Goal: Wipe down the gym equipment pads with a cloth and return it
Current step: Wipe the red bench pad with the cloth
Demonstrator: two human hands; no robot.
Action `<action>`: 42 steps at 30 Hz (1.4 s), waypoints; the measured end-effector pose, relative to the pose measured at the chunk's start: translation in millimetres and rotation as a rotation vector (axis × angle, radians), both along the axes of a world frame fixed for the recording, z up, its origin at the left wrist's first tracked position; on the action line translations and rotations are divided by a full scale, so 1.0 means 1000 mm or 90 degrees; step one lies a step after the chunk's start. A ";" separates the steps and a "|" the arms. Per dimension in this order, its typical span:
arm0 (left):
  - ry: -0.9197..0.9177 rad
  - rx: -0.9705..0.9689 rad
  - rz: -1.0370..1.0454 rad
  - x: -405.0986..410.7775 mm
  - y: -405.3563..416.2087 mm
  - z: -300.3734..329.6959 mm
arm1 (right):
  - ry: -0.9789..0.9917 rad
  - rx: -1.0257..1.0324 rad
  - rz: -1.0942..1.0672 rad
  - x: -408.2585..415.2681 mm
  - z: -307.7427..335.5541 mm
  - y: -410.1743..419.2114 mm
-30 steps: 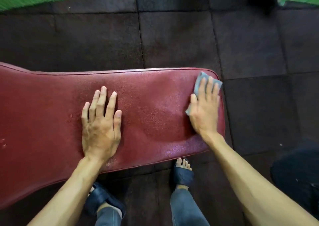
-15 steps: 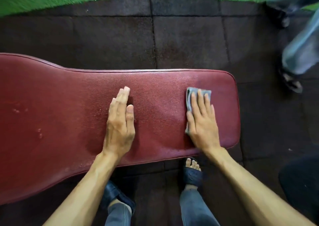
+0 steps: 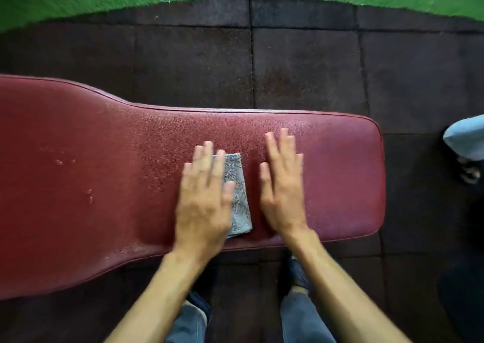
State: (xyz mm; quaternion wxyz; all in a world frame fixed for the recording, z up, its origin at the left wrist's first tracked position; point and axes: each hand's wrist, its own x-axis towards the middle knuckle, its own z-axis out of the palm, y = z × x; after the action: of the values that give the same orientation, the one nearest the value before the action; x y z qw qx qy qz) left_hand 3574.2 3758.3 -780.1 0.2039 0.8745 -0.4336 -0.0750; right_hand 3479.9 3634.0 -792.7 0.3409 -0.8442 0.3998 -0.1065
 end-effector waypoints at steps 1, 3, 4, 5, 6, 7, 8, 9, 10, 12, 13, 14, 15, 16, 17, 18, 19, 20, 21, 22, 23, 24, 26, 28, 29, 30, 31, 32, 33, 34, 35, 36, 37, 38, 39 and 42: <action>-0.034 0.051 0.003 -0.013 -0.010 -0.008 | 0.068 -0.051 -0.005 -0.004 -0.008 -0.012; -0.089 0.124 0.035 -0.029 -0.029 -0.021 | 0.162 -0.117 0.007 -0.009 -0.021 -0.020; -0.100 0.134 0.039 -0.027 -0.037 -0.025 | 0.179 -0.133 0.009 -0.009 -0.025 -0.018; -0.110 0.135 0.020 -0.019 -0.045 -0.027 | 0.184 -0.145 0.010 -0.008 -0.025 -0.017; -0.118 0.130 -0.013 -0.005 -0.053 -0.027 | 0.184 -0.153 0.009 -0.007 -0.026 -0.016; -0.124 0.127 -0.041 0.014 -0.060 -0.026 | 0.186 -0.156 0.008 -0.007 -0.026 -0.016; -0.125 0.134 -0.053 0.037 -0.064 -0.023 | 0.188 -0.157 0.011 -0.008 -0.026 -0.016; -0.130 0.142 -0.044 0.060 -0.064 -0.020 | 0.188 -0.157 0.016 -0.009 -0.025 -0.017; -0.133 0.153 -0.018 0.080 -0.058 -0.018 | 0.187 -0.158 0.020 -0.009 -0.025 -0.018; -0.111 0.178 0.035 0.094 -0.029 -0.010 | 0.185 -0.151 0.022 -0.008 -0.025 -0.016; -0.115 0.189 0.049 0.083 -0.009 -0.008 | 0.186 -0.151 0.020 -0.008 -0.025 -0.015; -0.121 0.204 0.052 0.059 0.009 -0.006 | 0.189 -0.156 0.017 -0.008 -0.025 -0.015; -0.132 0.223 0.028 0.029 0.024 -0.007 | 0.194 -0.159 0.012 -0.008 -0.025 -0.015; -0.142 0.239 -0.015 0.001 0.032 -0.009 | 0.199 -0.158 0.006 -0.008 -0.025 -0.016; -0.135 0.243 -0.051 -0.019 0.032 -0.010 | 0.201 -0.155 0.005 -0.008 -0.025 -0.015; -0.114 0.231 -0.075 -0.027 0.023 -0.013 | 0.201 -0.156 0.008 -0.007 -0.025 -0.013; -0.094 0.202 -0.096 -0.022 0.006 -0.015 | 0.202 -0.161 0.015 -0.006 -0.025 -0.011; -0.091 0.177 -0.119 -0.007 -0.013 -0.017 | 0.203 -0.164 0.020 -0.004 -0.025 -0.009; -0.096 0.170 -0.139 0.015 -0.031 -0.017 | 0.206 -0.164 0.019 -0.003 -0.024 -0.007; -0.115 0.174 -0.134 0.043 -0.044 -0.015 | 0.208 -0.157 0.015 -0.002 -0.023 -0.006; -0.124 0.184 -0.102 0.073 -0.048 -0.013 | 0.210 -0.148 0.011 -0.001 -0.022 -0.005; -0.129 0.194 -0.054 0.101 -0.042 -0.011 | 0.212 -0.140 0.007 0.000 -0.021 -0.004; -0.115 0.205 0.030 0.132 -0.006 -0.004 | 0.215 -0.134 -0.008 0.004 -0.019 -0.002; -0.112 0.207 0.077 0.122 0.042 0.002 | 0.215 -0.130 -0.036 0.010 -0.017 0.005; -0.124 0.216 0.076 0.098 0.062 0.002 | 0.218 -0.129 -0.055 0.014 -0.016 0.010; -0.132 0.230 0.046 0.070 0.074 0.000 | 0.224 -0.126 -0.070 0.018 -0.015 0.014; -0.128 0.231 -0.001 0.042 0.078 -0.002 | 0.230 -0.122 -0.077 0.021 -0.014 0.019; -0.112 0.219 -0.051 0.022 0.071 -0.005 | 0.235 -0.120 -0.075 0.023 -0.014 0.023; -0.089 0.198 -0.094 0.013 0.055 -0.006 | 0.239 -0.124 -0.066 0.024 -0.014 0.024; -0.079 0.168 -0.138 0.016 0.032 -0.006 | 0.243 -0.131 -0.054 0.024 -0.014 0.024; -0.078 0.153 -0.173 0.031 0.008 -0.006 | 0.245 -0.140 -0.045 0.022 -0.015 0.024; -0.092 0.152 -0.188 0.055 -0.013 -0.007 | 0.245 -0.148 -0.041 0.020 -0.016 0.023; -0.111 0.167 -0.172 0.086 -0.026 -0.005 | 0.245 -0.151 -0.041 0.019 -0.016 0.021; -0.131 0.184 -0.124 0.118 -0.028 -0.005 | 0.242 -0.149 -0.042 0.019 -0.016 0.021; -0.139 0.202 -0.062 0.146 -0.017 -0.004 | 0.236 -0.147 -0.036 0.023 -0.016 0.022; -0.128 0.207 0.070 0.159 0.061 0.006 | 0.215 -0.171 0.044 0.045 -0.012 0.034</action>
State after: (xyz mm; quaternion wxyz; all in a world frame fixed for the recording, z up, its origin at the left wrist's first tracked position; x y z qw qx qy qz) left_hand 3733.6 3819.2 -774.2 0.0194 0.9214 -0.3855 -0.0451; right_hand 3524.6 3668.3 -804.9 0.1566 -0.9010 0.4046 -0.0041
